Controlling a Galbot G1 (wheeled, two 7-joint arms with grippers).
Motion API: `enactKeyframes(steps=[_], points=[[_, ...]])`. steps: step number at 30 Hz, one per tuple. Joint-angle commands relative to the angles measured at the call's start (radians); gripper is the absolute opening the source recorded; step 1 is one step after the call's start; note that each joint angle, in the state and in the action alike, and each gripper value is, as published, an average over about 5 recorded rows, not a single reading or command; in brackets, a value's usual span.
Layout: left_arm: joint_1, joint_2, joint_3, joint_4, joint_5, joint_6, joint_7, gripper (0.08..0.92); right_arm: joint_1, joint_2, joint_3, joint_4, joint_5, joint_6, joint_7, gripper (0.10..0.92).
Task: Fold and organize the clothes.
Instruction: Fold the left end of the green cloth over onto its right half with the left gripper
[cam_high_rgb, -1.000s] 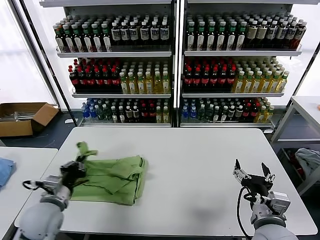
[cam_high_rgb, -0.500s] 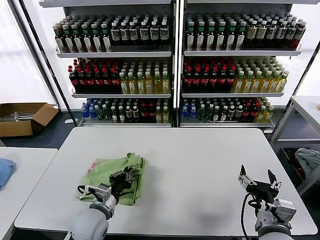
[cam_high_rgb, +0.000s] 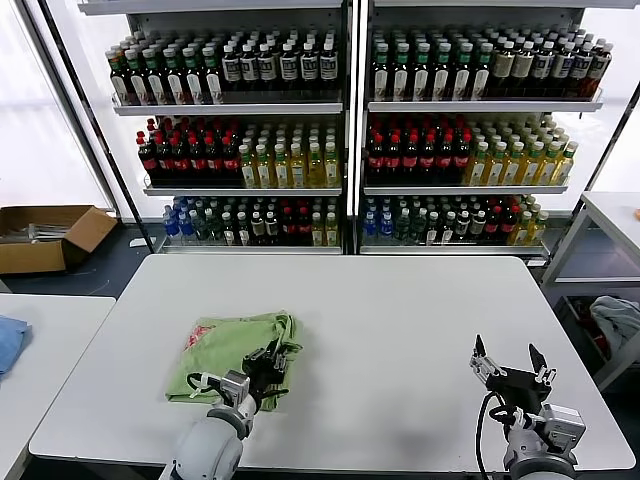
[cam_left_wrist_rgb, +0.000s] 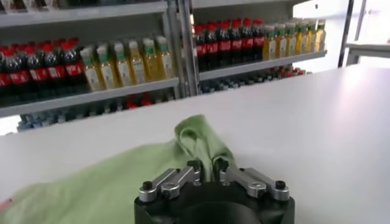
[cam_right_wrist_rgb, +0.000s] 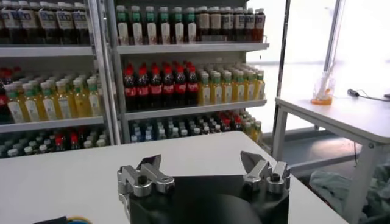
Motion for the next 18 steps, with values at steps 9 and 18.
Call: enactKeyframes(steps=[9,18], points=[[0.100,-0.039,0.031,-0.276,-0.505,-0.013,0.028,0.555,0.026,-0.004,-0.033,-0.037,-0.008,0.010,0.003,0.823],[0.074,0.096,-0.260,-0.397,-0.452,-0.022,-0.024,0.795,0.096,-0.012,-0.092,-0.081,-0.011,0.005,0.003,0.823]])
